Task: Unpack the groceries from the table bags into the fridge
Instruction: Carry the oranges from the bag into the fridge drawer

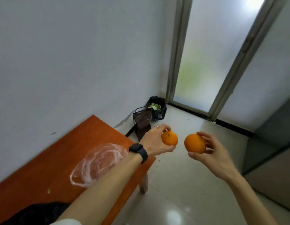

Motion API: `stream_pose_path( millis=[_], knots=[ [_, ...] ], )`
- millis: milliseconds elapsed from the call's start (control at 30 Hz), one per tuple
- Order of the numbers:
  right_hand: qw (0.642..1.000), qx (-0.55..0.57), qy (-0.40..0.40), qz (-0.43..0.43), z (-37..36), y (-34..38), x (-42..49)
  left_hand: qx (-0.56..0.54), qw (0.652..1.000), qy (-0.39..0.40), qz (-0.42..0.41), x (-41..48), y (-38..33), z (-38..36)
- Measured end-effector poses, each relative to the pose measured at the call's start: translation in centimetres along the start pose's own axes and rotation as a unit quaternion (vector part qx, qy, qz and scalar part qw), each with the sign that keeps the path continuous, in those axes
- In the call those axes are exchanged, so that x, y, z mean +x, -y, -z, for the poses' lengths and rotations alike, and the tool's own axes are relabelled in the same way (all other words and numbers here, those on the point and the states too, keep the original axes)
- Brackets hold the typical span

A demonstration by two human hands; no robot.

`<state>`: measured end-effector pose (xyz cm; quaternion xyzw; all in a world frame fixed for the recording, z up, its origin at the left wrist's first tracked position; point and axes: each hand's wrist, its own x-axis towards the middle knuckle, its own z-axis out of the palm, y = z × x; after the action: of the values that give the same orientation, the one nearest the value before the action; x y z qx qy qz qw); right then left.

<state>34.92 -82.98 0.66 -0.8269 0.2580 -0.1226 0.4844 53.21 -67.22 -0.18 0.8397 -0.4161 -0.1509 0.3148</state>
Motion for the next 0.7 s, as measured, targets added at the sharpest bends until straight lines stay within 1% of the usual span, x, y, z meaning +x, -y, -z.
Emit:
stream_pose_path(
  millis=[133, 267, 400, 433, 600, 700],
  knots=[
    [0.992, -0.017, -0.122, -0.011, 11.1, -3.0, -6.5, -0.063, 0.994, 0.021, -0.09, 2.8, -12.5, -7.2],
    [0.972, -0.019, -0.234, -0.027, 21.2, -6.3, -13.0, -0.096, 0.977, 0.045, -0.186, 3.7, -24.4, -13.5],
    [0.945, -0.025, -0.325, -0.027, 29.7, -8.9, -19.1, -0.119, 0.952, 0.081, -0.271, 3.7, -34.8, -18.1],
    [0.939, -0.029, -0.341, -0.024, 31.0, -9.2, -20.0, -0.119, 0.947, 0.086, -0.286, 3.9, -36.5, -18.8],
    [0.898, -0.047, -0.437, -0.01, 39.6, -10.7, -24.3, -0.111, 0.91, 0.087, -0.389, 5.1, -47.4, -22.5],
    [0.877, -0.064, -0.476, 0.006, 44.7, -11.4, -25.4, -0.125, 0.894, 0.078, -0.423, 6.5, -53.3, -24.2]
  ],
)
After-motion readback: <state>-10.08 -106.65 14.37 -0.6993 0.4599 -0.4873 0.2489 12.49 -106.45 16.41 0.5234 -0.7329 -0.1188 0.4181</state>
